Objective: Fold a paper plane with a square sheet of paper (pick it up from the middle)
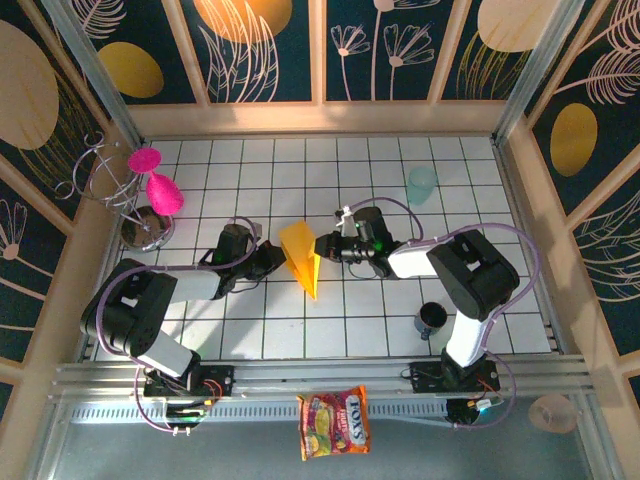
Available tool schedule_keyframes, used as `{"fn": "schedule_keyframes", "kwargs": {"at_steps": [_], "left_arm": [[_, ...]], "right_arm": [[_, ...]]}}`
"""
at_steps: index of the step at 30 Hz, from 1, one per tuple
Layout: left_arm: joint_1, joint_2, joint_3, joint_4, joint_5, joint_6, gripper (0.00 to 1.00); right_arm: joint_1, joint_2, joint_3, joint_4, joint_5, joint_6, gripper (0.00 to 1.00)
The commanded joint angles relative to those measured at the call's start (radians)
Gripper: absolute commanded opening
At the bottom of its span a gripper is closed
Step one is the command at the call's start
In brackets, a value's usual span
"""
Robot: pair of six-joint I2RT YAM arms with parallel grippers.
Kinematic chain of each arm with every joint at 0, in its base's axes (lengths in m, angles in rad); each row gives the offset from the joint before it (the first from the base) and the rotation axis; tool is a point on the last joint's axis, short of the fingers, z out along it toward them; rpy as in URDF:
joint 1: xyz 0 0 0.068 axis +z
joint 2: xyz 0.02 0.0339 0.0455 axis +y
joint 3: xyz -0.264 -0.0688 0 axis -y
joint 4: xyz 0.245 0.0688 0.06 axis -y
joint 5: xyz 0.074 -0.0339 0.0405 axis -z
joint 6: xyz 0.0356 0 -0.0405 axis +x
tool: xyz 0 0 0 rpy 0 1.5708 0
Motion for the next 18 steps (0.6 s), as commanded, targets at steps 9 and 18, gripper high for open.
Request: {"fn": "schedule_keyframes", "kwargs": {"at_steps": [9, 18], "left_arm": [[-0.003, -0.023, -0.032, -0.002, -0.073, 0.003, 0.0], [-0.003, 0.032, -0.034, 0.054, -0.019, -0.013, 0.0]], "right_arm": [[-0.058, -0.02, -0.061, -0.038, 0.092, 0.011, 0.0], [-0.046, -0.01, -0.025, -0.114, 0.092, 0.003, 0.07]]}}
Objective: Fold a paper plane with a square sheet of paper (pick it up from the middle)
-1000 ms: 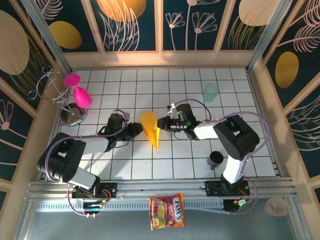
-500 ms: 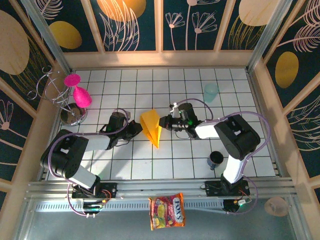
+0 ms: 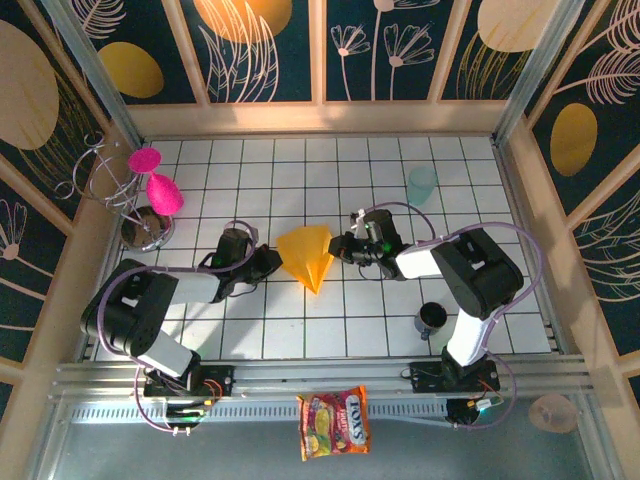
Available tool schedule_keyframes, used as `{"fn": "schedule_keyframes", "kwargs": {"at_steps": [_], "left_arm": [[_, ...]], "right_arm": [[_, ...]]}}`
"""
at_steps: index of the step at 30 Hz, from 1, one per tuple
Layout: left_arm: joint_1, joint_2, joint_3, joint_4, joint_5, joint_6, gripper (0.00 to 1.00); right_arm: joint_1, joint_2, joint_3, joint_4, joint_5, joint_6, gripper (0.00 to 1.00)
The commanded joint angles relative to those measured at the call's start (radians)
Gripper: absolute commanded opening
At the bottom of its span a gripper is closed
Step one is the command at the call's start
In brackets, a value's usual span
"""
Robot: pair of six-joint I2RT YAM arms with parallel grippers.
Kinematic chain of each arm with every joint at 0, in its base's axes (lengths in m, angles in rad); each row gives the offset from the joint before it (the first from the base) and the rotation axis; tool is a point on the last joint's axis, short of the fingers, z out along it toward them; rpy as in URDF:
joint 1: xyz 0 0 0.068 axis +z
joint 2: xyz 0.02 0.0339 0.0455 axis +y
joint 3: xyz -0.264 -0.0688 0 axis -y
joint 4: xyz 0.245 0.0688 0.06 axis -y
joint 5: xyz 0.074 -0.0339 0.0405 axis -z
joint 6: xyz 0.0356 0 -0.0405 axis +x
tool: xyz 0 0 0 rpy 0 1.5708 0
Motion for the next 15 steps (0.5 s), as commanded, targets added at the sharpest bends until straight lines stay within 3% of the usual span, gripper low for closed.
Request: {"fn": "schedule_keyframes", "kwargs": {"at_steps": [1, 5, 15], "left_arm": [[-0.003, 0.026, -0.001, 0.049, 0.04, -0.009, 0.0], [-0.002, 0.022, 0.006, 0.054, 0.057, -0.007, 0.0], [-0.003, 0.011, 0.016, 0.049, 0.071, -0.004, 0.0]], "right_arm": [[0.014, -0.018, 0.035, -0.084, 0.02, -0.018, 0.11], [0.034, -0.082, 0.083, -0.239, 0.125, -0.073, 0.3], [0.182, -0.115, 0.174, -0.444, 0.289, -0.184, 0.43]]}}
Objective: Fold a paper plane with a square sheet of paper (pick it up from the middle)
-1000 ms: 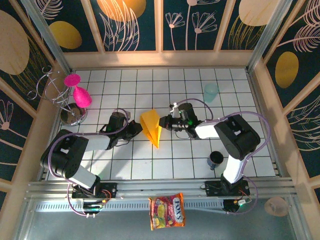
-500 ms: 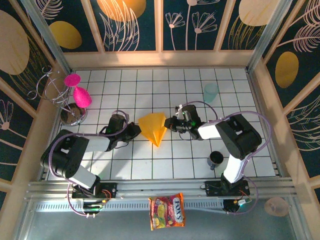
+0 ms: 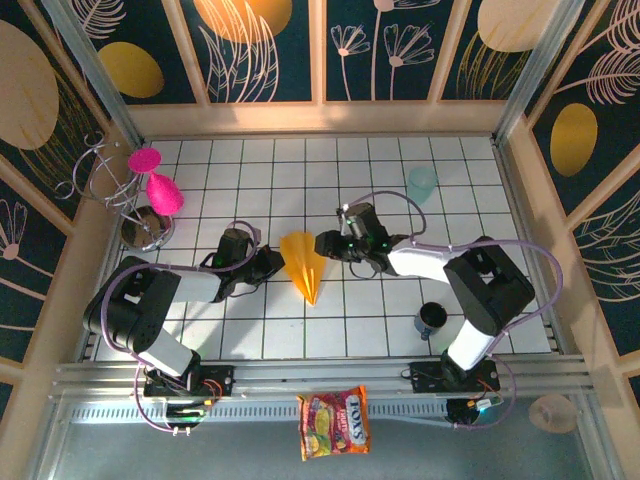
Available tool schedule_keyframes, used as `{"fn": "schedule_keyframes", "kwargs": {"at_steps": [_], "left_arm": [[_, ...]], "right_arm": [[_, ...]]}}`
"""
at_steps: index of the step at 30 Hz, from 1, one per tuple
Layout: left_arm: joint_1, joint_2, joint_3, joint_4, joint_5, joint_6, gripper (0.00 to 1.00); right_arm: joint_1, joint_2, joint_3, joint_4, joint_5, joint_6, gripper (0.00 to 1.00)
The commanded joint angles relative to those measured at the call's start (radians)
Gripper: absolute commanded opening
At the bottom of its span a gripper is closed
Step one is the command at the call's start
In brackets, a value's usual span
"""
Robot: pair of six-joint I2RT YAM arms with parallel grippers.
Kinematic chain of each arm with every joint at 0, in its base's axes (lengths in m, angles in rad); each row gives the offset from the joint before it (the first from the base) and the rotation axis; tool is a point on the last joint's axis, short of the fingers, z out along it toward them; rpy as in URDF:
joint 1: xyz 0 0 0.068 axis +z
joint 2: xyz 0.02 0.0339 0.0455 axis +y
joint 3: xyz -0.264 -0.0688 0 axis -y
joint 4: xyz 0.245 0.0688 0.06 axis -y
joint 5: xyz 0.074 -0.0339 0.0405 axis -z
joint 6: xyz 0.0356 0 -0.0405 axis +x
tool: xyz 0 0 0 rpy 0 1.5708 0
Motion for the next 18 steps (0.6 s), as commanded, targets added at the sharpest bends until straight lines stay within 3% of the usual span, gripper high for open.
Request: {"fn": "schedule_keyframes", "kwargs": {"at_steps": [1, 12, 18], "left_arm": [[-0.002, -0.005, 0.015, 0.027, 0.02, -0.001, 0.0], [-0.002, -0.011, 0.019, 0.026, 0.027, -0.004, 0.0], [-0.003, -0.015, 0.023, 0.024, 0.033, -0.005, 0.0]], "right_arm": [[0.051, 0.001, 0.03, -0.103, 0.073, -0.048, 0.45], [0.157, 0.081, 0.1, -0.166, 0.083, -0.076, 0.56], [0.201, 0.121, 0.163, -0.239, 0.152, -0.115, 0.58]]}}
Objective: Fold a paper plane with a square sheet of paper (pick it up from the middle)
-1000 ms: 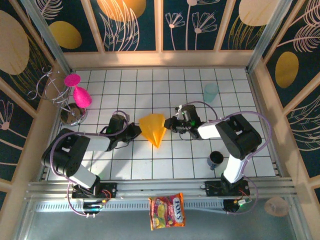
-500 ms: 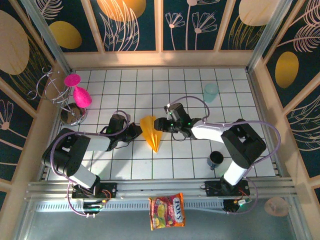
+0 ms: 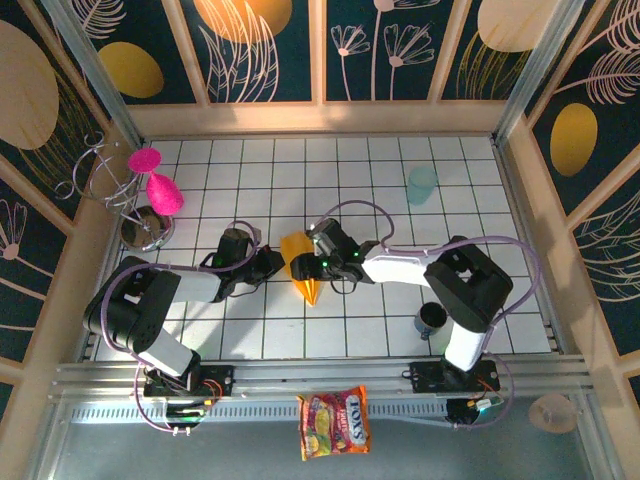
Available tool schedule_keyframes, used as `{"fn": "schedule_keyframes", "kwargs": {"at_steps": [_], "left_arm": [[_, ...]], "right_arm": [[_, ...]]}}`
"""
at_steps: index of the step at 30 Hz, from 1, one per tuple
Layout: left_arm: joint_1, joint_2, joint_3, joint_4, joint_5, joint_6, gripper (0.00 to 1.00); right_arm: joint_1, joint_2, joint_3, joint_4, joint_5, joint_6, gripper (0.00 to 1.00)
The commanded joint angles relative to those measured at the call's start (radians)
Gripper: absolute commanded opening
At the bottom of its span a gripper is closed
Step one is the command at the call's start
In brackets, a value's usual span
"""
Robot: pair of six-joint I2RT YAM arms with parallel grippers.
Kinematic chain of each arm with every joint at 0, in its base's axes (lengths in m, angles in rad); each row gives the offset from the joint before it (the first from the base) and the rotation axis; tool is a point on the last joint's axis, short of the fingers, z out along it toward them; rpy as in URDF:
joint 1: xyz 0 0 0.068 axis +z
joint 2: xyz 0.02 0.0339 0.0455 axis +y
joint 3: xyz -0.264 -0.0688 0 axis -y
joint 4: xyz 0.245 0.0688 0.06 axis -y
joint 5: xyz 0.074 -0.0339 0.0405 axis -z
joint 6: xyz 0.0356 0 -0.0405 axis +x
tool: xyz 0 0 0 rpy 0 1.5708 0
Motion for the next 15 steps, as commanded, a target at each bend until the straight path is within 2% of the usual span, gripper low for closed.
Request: {"fn": "schedule_keyframes", "kwargs": {"at_steps": [1, 15], "left_arm": [[-0.003, -0.017, 0.022, 0.024, 0.023, -0.007, 0.0], [-0.003, -0.032, 0.026, 0.028, 0.042, -0.018, 0.0]], "right_arm": [[0.022, 0.032, 0.052, -0.066, 0.067, -0.045, 0.58], [0.049, 0.077, 0.111, -0.138, 0.143, -0.064, 0.57]]}}
